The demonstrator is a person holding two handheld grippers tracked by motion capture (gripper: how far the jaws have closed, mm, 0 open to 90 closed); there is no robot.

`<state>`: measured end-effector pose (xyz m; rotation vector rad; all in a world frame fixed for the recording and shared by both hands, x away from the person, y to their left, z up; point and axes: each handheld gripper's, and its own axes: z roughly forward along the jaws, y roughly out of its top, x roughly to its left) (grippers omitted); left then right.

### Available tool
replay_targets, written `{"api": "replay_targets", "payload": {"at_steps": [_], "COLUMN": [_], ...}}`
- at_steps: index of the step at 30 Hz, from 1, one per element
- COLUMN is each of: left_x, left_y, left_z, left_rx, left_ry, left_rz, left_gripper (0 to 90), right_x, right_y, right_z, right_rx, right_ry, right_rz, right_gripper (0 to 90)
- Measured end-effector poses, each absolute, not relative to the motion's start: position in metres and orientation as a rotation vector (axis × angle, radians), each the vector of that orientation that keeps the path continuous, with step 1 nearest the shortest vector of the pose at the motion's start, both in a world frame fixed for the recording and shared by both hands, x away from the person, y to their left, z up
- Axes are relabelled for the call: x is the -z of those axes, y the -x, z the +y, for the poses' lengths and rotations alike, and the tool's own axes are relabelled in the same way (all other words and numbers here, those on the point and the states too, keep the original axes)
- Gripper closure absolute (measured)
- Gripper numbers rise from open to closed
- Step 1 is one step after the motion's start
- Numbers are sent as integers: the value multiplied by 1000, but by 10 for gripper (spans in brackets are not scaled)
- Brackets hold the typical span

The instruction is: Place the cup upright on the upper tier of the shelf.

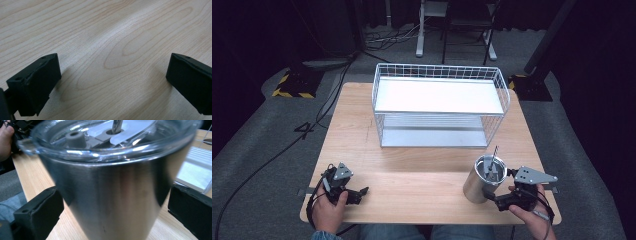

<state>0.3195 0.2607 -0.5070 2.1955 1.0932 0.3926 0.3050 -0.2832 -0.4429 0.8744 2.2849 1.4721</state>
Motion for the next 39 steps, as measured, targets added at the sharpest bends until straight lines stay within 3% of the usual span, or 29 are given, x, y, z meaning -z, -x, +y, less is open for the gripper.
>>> {"api": "replay_targets", "payload": {"at_steps": [17, 39], "left_x": [507, 507], "left_y": [-319, -319], "left_z": [261, 261], "left_rx": [-392, -393], "left_ry": [-2195, -2195], "left_rz": [1093, 1094], "left_gripper": [1, 1], "right_x": [455, 432], "right_y": [-313, -311], "right_z": [-270, -264], "right_rx": [-1507, -1446], "right_ry": [-849, -788], "right_rz": [2246, 2250], "right_gripper": [18, 36]}}
